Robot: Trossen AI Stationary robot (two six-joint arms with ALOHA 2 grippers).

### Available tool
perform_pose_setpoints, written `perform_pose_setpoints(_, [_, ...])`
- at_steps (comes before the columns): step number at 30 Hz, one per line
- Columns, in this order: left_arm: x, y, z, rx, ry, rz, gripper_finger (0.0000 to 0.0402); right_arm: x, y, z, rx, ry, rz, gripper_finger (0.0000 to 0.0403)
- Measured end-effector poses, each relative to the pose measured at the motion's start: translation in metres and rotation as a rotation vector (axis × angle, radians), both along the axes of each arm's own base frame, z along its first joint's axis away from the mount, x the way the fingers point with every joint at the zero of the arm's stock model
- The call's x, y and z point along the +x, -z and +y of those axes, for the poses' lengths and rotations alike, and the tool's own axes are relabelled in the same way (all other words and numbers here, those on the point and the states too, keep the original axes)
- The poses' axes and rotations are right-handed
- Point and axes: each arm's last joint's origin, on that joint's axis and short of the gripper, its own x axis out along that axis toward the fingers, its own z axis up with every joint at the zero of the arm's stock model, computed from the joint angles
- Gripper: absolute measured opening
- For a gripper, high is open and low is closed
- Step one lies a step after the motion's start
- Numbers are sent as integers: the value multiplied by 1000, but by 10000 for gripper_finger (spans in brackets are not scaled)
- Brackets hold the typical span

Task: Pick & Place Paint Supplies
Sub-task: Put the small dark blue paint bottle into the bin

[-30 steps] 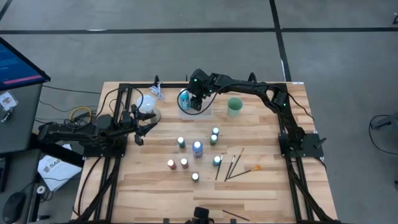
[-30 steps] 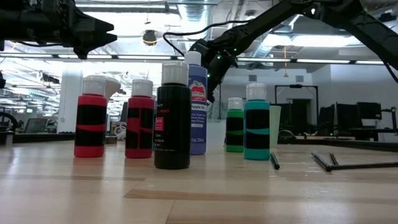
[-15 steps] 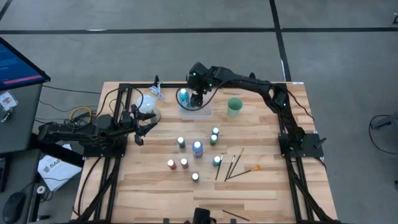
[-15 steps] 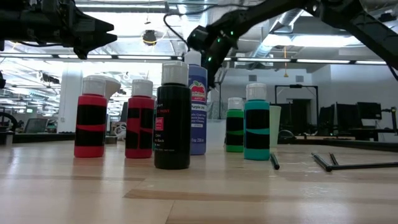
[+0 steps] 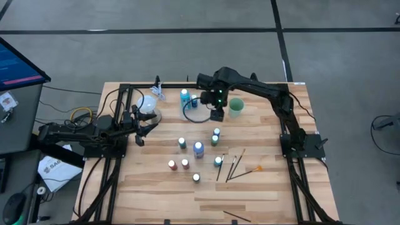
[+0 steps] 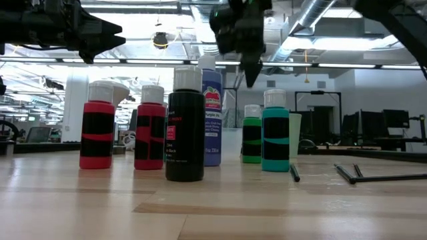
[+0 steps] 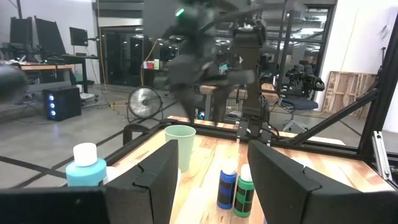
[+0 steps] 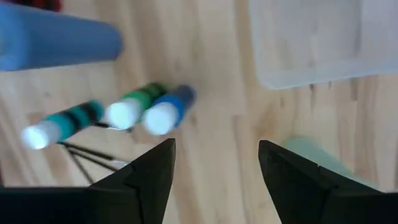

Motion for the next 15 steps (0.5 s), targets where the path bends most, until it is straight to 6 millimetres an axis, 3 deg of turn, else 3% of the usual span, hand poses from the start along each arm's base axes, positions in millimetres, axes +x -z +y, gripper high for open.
perform_pose_setpoints(4, [0, 0, 0, 1, 10, 0, 177, -20, -24, 27, -22, -7, -34, 222])
perform_pose_setpoints(8, [0, 0, -1, 7, 29, 1, 177, -43, -30, 48, -133, 41, -72, 219])
perform_pose_setpoints(11, [0, 0, -1, 7, 29, 2, 177, -61, -24, 57, -171, 82, -152, 220])
perform_pose_setpoints(15, [0, 0, -1, 7, 29, 4, 177, -75, 6, 61, -176, 120, -240, 230])
